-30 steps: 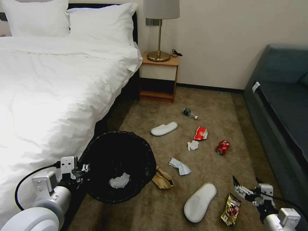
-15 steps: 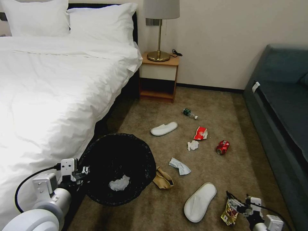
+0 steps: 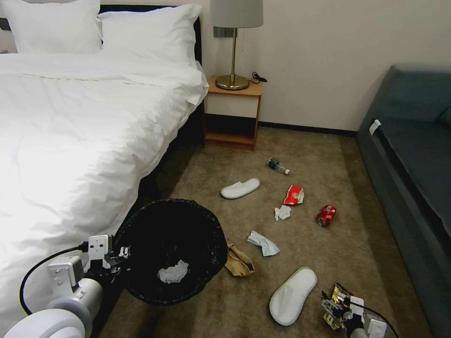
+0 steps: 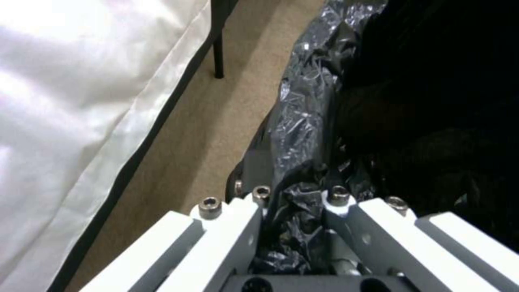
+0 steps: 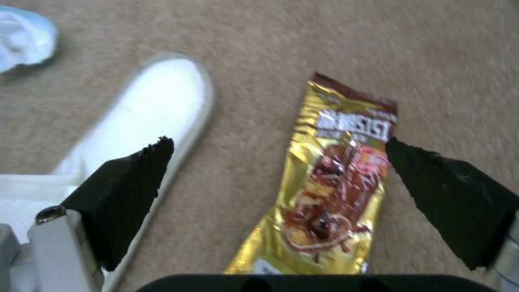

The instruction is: Pick up the trash bin, then pick up the garbage on the floor and place it into the trash bin.

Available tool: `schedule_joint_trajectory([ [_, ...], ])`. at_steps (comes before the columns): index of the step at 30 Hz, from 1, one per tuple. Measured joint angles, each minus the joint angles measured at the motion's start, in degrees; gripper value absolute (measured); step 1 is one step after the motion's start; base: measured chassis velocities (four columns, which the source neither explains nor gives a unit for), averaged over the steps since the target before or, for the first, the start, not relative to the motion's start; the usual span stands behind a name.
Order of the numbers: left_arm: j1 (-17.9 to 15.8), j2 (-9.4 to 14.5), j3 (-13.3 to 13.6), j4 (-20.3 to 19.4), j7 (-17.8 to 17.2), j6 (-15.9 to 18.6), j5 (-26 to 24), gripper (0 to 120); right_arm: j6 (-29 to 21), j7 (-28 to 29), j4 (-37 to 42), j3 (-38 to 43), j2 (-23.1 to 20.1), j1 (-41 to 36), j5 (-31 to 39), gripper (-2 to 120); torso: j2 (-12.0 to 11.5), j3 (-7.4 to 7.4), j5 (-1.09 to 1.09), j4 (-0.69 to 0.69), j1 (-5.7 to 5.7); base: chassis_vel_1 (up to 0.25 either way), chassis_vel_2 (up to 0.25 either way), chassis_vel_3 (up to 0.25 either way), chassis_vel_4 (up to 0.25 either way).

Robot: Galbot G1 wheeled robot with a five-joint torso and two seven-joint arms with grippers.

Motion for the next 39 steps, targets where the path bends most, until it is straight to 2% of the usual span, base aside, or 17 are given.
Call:
schedule_joint_trajectory([
  [4,0.2,-0.1,0.3,0.0,0.0,0.0,0.1,2,-1.3,0.4,-2.9,0.4,0.0,1.5,2.6,100,0.0,0.00,-0.01,-0.01,0.00,0.000,0.000,0.000,0.000],
  [20,1.8,-0.7,0.7,0.0,0.9,0.0,1.7,2,0.6,0.8,-14.8,-0.9,0.7,7.0,5.2,100,0.0,0.00,0.00,-0.01,0.00,0.000,0.000,0.000,0.000],
  [25,2.2,-0.8,0.7,0.0,0.9,0.0,2.0,2,2.9,1.8,-19.0,-3.8,-0.1,8.7,9.2,100,0.0,-0.03,-0.13,0.01,0.00,0.000,0.000,0.000,0.000],
  [31,2.7,-1.0,0.9,0.0,1.0,0.0,2.5,2,4.1,2.3,-21.5,-5.7,-0.5,9.9,11.6,100,0.0,-0.04,-0.12,0.01,0.00,0.000,0.000,0.000,0.000],
  [39,2.8,-1.0,0.8,0.0,1.0,0.0,2.5,2,4.1,2.5,-20.0,-5.9,-0.4,9.3,11.7,96,0.0,0.00,-0.03,-0.03,-0.01,0.000,0.000,0.000,0.000],
])
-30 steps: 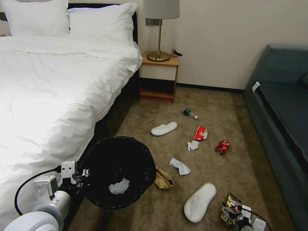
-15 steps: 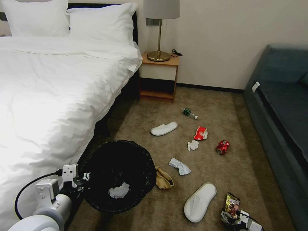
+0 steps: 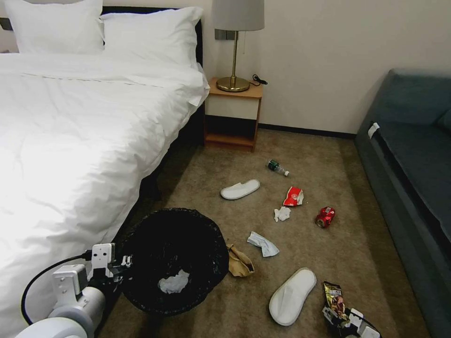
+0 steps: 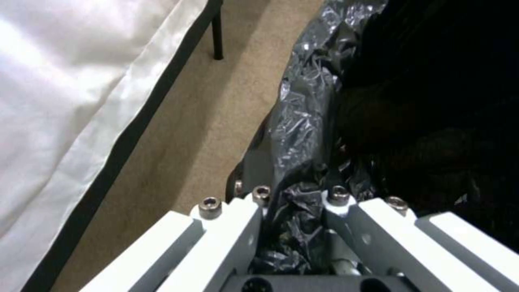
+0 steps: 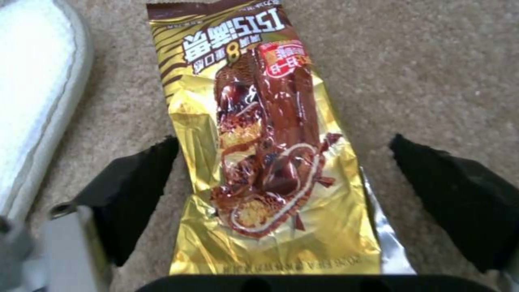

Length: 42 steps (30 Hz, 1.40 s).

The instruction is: Pick up the trash bin, then pick up the garbage on the floor and place it into the trash bin.

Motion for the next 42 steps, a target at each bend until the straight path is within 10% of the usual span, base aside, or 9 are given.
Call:
schedule_joint_trajectory([
  [30,-0.1,-0.1,0.2,0.0,0.2,0.0,0.0,2,4.0,9.8,16.8,0.3,-0.4,-7.3,-10.9,1,0.0,0.00,0.05,0.03,0.01,0.000,0.000,0.000,0.000],
  [42,-0.3,0.6,0.1,0.0,0.1,0.0,-0.3,2,-1.7,1.5,34.6,10.4,0.9,-10.9,-14.2,0,0.0,0.00,0.04,0.04,0.01,0.000,0.000,0.000,0.000],
])
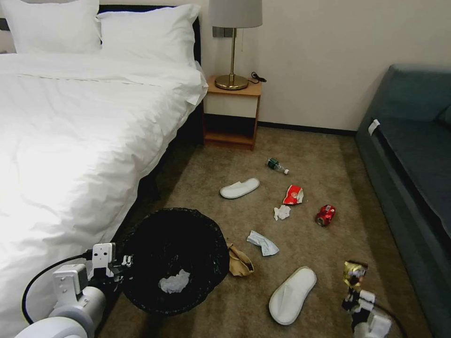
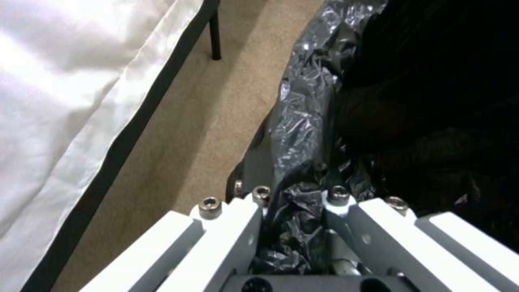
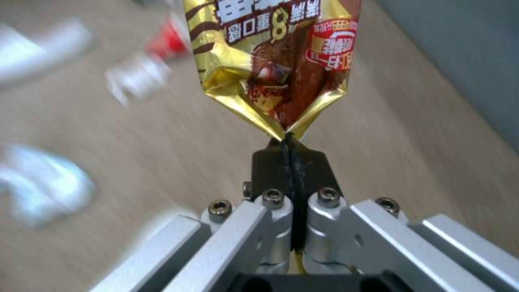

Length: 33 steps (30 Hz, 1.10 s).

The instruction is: Pick up the trash bin, then pick up the garbage on the floor and place it into the trash bin.

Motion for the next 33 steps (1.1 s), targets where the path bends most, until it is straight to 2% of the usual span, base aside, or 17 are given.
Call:
schedule_joint_trajectory([
  [1,-0.2,0.1,0.1,0.0,-0.1,0.0,0.0,2,-1.9,-2.5,3.0,2.1,0.6,0.1,-0.4,0,0.0,0.00,-0.02,-0.02,0.00,0.000,0.000,0.000,0.000],
  [2,-0.2,0.1,0.1,0.0,-0.1,0.0,0.0,2,-1.9,-2.5,3.0,2.1,0.6,0.1,-0.4,0,0.0,0.00,-0.02,-0.02,0.00,0.000,0.000,0.000,0.000],
  [5,-0.7,0.8,0.2,0.0,-0.2,0.0,-0.3,2,-6.6,-7.8,11.8,4.5,-1.6,1.1,0.6,0,0.0,0.00,0.00,-0.03,0.00,0.000,0.000,0.000,0.000],
  [6,-0.7,0.8,0.2,0.0,-0.2,0.0,-0.3,2,-6.6,-7.8,11.8,4.5,-1.6,1.1,0.6,0,0.0,0.00,0.00,-0.03,0.00,0.000,0.000,0.000,0.000],
  [8,-0.9,1.1,0.5,0.0,-0.2,0.0,-0.5,2,-8.8,-10.1,16.2,4.6,-5.2,2.4,2.1,0,0.0,0.00,0.01,-0.01,0.00,0.000,0.000,0.000,0.000],
  [9,-0.9,1.1,0.5,0.0,-0.2,0.0,-0.5,2,-8.8,-10.1,16.2,4.6,-5.2,2.4,2.1,0,0.0,0.00,0.01,-0.01,0.00,0.000,0.000,0.000,0.000],
  [12,-1.1,1.6,0.9,0.0,-0.2,0.0,-0.3,2,-12.9,-11.8,23.3,2.1,-13.4,5.3,6.9,0,0.0,0.00,-0.02,0.00,0.00,0.000,0.000,0.000,0.000],
  [13,-1.1,1.6,0.9,0.0,-0.2,0.0,-0.3,2,-12.9,-11.8,23.3,2.1,-13.4,5.3,6.9,0,0.0,0.00,-0.02,0.00,0.00,0.000,0.000,0.000,0.000],
  [14,-1.2,1.9,1.0,0.0,-0.3,0.0,-0.3,2,-14.3,-11.9,25.9,0.3,-16.0,6.7,9.9,0,0.0,0.01,-0.01,0.00,0.00,0.000,0.000,0.000,0.000],
  [15,-1.2,1.9,1.0,0.0,-0.3,0.0,-0.3,2,-14.3,-11.9,25.9,0.3,-16.0,6.7,9.9,0,0.0,0.01,-0.01,0.00,0.00,0.000,0.000,0.000,0.000],
  [18,-1.6,3.1,1.2,0.0,-0.4,0.0,-0.8,2,-18.0,-11.9,30.5,-5.2,-20.3,10.7,18.2,0,0.0,0.00,0.00,0.00,0.00,0.000,0.000,0.000,0.000],
  [20,-1.8,3.6,1.6,0.0,-0.8,0.0,-1.4,2,-19.2,-13.1,31.4,-7.9,-21.7,13.0,20.3,0,0.0,0.00,-0.01,-0.01,0.00,0.000,0.000,0.000,0.000],
  [24,-2.5,4.7,2.7,0.0,-2.2,0.0,-3.9,2,-19.5,-16.9,31.0,-12.1,-23.8,16.9,19.8,0,0.0,0.01,0.00,0.00,0.00,0.000,0.000,0.000,0.000],
  [31,-4.0,6.5,4.0,0.0,-2.9,0.0,-5.7,2,-19.7,-17.8,32.5,-17.7,-25.6,20.9,20.4,0,0.0,0.00,-0.01,-0.04,0.00,0.000,0.000,0.000,0.000],
  [33,-4.0,6.6,4.4,0.0,-2.9,0.0,-5.7,2,-20.0,-17.8,32.9,-23.2,-25.6,24.9,20.3,0,0.0,0.00,-0.02,-0.02,0.00,0.000,0.000,0.000,0.000],
])
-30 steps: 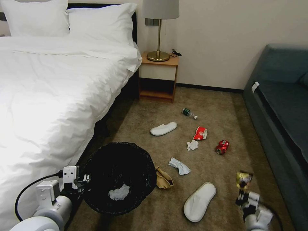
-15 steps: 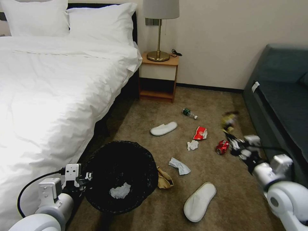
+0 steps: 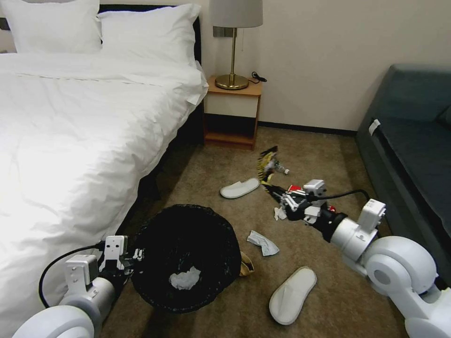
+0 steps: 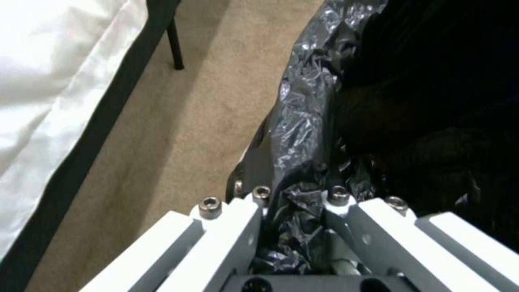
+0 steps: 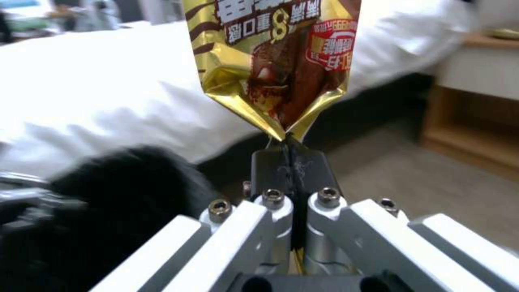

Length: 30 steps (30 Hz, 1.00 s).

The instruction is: Pick up the trash bin, then pick up the garbage on the floor and place it into the trash bin.

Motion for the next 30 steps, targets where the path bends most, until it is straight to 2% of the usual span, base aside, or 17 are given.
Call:
schedule_joint_trajectory([
  [4,-0.3,0.0,0.6,0.0,0.0,0.0,0.0,2,-0.3,0.5,0.1,-9.2,1.8,6.2,-0.1,0,0.0,0.00,0.00,0.03,0.00,0.000,0.000,0.000,0.000],
  [9,-0.3,0.1,0.6,0.0,0.0,0.0,-0.1,2,-1.0,1.2,0.0,-17.0,3.3,9.9,-0.5,0,0.0,0.00,0.00,0.03,0.00,0.000,0.000,0.000,0.000],
  [14,-0.5,-0.2,0.5,0.0,0.0,0.0,-0.2,2,-1.1,1.3,0.0,-21.1,3.1,8.6,-3.1,0,0.0,0.00,0.01,0.01,0.00,0.000,0.000,0.000,0.000],
  [21,-0.7,-0.5,0.6,0.0,-0.1,0.0,-0.2,2,-1.4,1.6,1.0,-21.8,2.2,4.6,-6.5,0,0.0,0.00,0.01,0.00,-0.01,0.000,0.000,0.000,0.000],
  [23,-0.7,-0.5,0.6,0.0,-0.1,0.0,-0.2,2,-1.6,1.9,1.3,-21.6,1.7,3.3,-7.7,7,0.0,0.00,0.01,0.00,-0.01,0.000,0.000,0.000,0.000],
  [24,-0.7,-0.5,0.6,0.0,-0.1,0.0,-0.2,2,-1.6,1.9,1.3,-21.6,1.7,3.3,-7.7,7,0.0,0.00,0.01,0.00,-0.01,0.000,0.000,0.000,0.000],
  [27,-0.6,-0.5,0.4,0.0,-0.1,0.0,-0.2,2,-1.7,2.1,1.5,-21.0,1.4,2.6,-8.4,22,0.0,0.00,0.01,0.00,-0.01,0.000,0.000,0.000,0.000],
  [28,-0.6,-0.5,0.4,0.0,-0.1,0.0,-0.2,2,-1.7,2.1,1.5,-21.0,1.4,2.6,-8.4,22,0.0,0.00,0.01,0.00,-0.01,0.000,0.000,0.000,0.000],
  [30,-0.6,-0.5,0.3,0.0,-0.1,0.0,-0.2,2,-1.7,2.1,1.6,-20.8,1.3,2.7,-8.4,31,0.0,0.00,0.02,0.01,-0.01,0.000,0.000,0.000,0.000],
])
